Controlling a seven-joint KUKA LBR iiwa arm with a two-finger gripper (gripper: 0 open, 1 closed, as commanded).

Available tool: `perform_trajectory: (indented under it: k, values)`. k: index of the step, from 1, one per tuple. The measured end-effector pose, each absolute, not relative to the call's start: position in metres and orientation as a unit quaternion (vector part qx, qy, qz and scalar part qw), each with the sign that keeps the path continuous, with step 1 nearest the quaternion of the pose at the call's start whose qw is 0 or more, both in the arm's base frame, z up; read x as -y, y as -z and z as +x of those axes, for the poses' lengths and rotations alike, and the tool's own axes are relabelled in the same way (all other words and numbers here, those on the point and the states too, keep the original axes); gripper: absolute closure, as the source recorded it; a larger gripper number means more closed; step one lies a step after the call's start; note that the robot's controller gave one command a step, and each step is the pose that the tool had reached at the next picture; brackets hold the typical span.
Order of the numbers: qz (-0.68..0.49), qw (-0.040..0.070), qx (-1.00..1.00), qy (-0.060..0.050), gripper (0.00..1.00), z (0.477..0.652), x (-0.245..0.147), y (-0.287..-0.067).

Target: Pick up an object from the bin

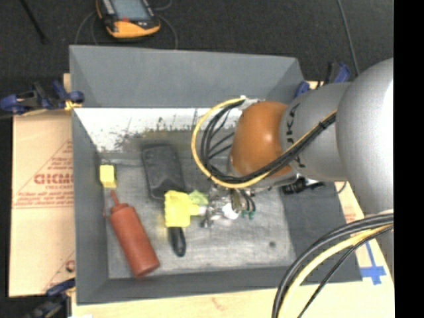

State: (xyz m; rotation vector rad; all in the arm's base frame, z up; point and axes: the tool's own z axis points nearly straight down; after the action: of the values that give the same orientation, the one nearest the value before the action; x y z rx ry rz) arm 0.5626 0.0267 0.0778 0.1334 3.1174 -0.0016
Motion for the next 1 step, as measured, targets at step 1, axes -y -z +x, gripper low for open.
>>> perform_trajectory:
  k: [1]
  values:
    - [0.043,0.009,-0.999,0.0,1.0,0.5619,-0.0267,-0.081]
